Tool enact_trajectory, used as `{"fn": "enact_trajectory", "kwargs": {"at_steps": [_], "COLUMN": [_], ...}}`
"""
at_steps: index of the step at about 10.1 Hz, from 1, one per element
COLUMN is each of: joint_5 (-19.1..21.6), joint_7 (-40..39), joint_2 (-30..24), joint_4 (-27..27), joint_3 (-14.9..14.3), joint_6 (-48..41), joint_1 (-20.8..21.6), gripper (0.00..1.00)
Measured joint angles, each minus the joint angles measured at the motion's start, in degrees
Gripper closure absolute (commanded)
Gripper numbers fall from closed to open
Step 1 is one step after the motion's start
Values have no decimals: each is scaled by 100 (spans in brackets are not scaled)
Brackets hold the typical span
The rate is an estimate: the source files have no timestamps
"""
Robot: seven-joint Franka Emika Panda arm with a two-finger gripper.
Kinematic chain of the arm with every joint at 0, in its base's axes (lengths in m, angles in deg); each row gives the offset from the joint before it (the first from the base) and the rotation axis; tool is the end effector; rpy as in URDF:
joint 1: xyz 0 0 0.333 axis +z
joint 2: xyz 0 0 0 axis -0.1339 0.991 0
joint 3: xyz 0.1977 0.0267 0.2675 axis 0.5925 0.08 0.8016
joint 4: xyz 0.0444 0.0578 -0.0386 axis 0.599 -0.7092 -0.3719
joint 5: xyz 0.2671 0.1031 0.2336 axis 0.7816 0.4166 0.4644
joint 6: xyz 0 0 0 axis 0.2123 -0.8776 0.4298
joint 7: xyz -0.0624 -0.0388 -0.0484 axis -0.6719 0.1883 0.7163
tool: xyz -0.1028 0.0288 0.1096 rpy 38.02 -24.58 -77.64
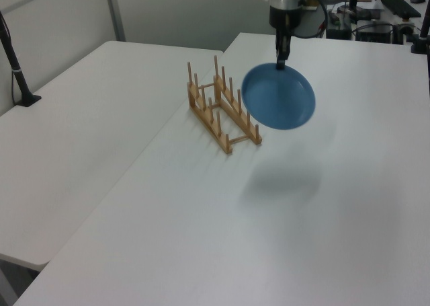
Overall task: Place plate in plate rack
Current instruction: 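Carry the plate upright over the wooden rack between the pegs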
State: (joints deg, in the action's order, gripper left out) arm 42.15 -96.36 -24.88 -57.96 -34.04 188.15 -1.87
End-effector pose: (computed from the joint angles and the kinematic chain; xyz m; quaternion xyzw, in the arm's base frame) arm 0.6151 0.0813 0.5228 0.9791 0.1758 0.0476 0.0910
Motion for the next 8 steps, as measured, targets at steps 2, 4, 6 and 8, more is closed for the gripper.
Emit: {"fn": "enact_trajectory", "kwargs": {"at_steps": [2,4,6,8], "joint_5": [-496,-953,-1500,-1752], "joint_7": [771,1233,1875,2388], "joint_2": [11,128,367,445], "joint_4": [19,4,-5,4], "joint_3": [-42,-56,-58,-59], "joint_6": [610,1021,1695,2048], "joint_1": [-60,-143,-197,-237], "gripper": [100,100,100,100]}}
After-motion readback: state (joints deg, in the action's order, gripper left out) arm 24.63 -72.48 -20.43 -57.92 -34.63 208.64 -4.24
